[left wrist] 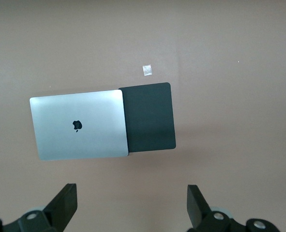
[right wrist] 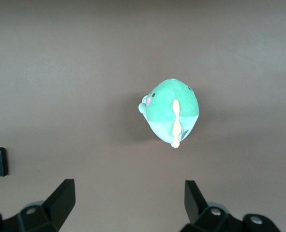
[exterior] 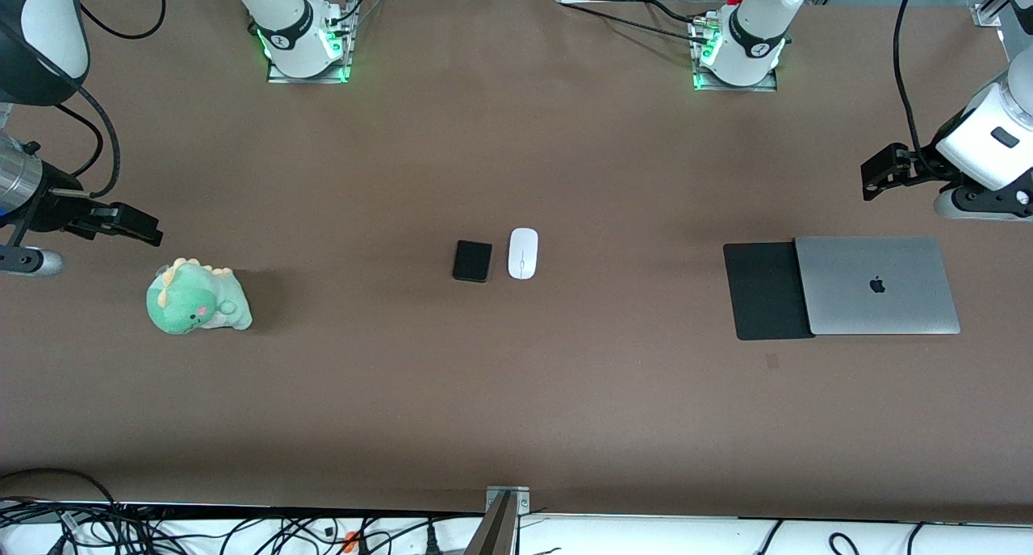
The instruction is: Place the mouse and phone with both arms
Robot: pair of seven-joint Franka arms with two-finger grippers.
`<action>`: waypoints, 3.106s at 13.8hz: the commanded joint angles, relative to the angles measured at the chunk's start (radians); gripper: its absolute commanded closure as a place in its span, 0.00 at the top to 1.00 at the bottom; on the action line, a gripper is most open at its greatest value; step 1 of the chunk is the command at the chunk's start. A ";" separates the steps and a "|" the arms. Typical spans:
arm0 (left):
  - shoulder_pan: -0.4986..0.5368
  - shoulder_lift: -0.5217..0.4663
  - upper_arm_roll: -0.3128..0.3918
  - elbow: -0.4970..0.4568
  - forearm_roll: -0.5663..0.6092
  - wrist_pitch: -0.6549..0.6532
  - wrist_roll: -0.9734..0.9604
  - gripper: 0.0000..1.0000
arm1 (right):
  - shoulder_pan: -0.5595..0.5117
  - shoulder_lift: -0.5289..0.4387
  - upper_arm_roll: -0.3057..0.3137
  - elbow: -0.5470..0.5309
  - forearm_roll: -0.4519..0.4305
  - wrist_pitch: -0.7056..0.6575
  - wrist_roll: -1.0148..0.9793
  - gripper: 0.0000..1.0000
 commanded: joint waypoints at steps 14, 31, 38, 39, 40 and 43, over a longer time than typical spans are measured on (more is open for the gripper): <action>-0.022 0.040 -0.114 0.014 -0.018 -0.164 -0.003 1.00 | 0.002 -0.011 0.018 0.001 0.011 -0.034 0.013 1.00; -0.355 0.608 -0.234 0.010 -0.058 0.667 -0.413 1.00 | 0.004 -0.011 0.022 -0.017 0.010 -0.060 0.014 1.00; -0.488 0.699 -0.225 -0.030 0.197 0.741 -0.706 1.00 | 0.025 -0.001 0.022 -0.020 0.010 -0.057 0.016 1.00; -0.490 0.700 -0.225 -0.030 0.199 0.752 -0.707 1.00 | 0.027 -0.001 0.022 -0.023 0.010 -0.054 0.016 1.00; -0.490 0.708 -0.225 -0.030 0.199 0.773 -0.709 1.00 | 0.027 -0.001 0.022 -0.025 0.008 -0.054 0.016 1.00; -0.508 0.746 -0.225 -0.030 0.199 0.856 -0.740 1.00 | 0.036 0.002 0.022 -0.026 0.006 -0.054 0.016 1.00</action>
